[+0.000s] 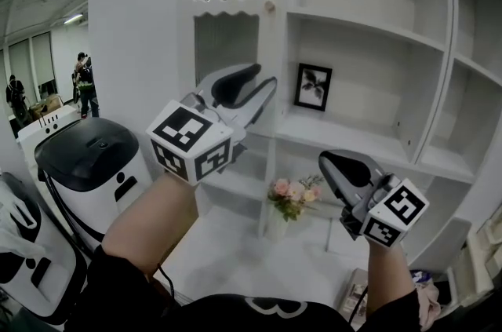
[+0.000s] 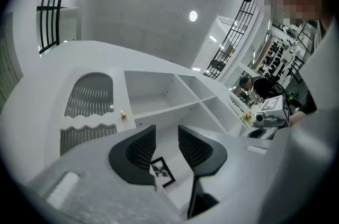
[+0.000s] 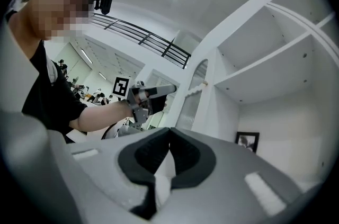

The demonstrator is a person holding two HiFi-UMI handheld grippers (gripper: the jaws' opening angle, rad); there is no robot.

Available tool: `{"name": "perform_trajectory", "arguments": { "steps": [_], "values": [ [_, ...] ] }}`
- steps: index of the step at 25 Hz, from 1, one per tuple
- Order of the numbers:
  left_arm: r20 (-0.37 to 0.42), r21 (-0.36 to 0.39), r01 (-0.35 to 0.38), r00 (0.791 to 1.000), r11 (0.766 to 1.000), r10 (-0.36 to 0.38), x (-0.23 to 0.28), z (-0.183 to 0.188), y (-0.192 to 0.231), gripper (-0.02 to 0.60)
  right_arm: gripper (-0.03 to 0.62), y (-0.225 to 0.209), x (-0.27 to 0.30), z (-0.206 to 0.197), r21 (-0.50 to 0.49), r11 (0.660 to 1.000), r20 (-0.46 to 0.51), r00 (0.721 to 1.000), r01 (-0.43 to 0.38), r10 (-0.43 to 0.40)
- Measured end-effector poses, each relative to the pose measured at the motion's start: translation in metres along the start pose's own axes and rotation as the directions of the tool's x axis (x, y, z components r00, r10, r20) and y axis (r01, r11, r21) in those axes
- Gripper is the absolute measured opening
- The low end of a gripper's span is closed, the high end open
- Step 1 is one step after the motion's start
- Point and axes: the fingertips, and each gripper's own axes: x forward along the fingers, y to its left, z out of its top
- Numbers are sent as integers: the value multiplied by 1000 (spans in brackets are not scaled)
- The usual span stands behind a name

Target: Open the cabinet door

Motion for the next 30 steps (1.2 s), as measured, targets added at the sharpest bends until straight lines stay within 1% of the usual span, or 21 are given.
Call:
{"name": "perform_trajectory", "arguments": {
  "steps": [3,7,9,10,13,17,20,24,27,30],
  "values": [
    [11,55,-15,1000,998,15,17,9,21,129,3,-5,5,1,-23,1000,-12,1000,9,-9],
    [24,134,-46,999,990,43,45,16,48,150,3,-14,11,-1,-41,999,-26,999,23,-24],
    [35,151,-60,998,987,56,57,19,61,166,3,-17,13,-7,-43,999,-40,999,22,-23],
    [38,166,-65,998,984,59,63,20,66,180,3,-19,12,-12,-41,999,-50,998,22,-24],
    [38,224,-77,997,972,70,79,21,82,193,3,-29,7,-23,-33,999,-78,996,40,-43],
    [18,250,-98,995,963,96,100,19,105,193,3,-41,0,-28,-28,997,-94,993,71,-73],
    [-1,287,-107,994,952,112,113,16,115,193,3,-46,-3,-32,-23,996,-101,991,83,-85],
    [-24,313,-107,992,944,121,124,11,121,188,3,-45,3,-32,3,997,-85,994,72,-72],
    [-39,322,-98,992,942,116,131,4,122,166,3,-41,8,-30,-16,998,-80,995,62,-63],
    [-41,325,-94,993,941,113,134,0,125,164,3,-39,11,-31,-10,998,-82,995,56,-56]
  ]
}}
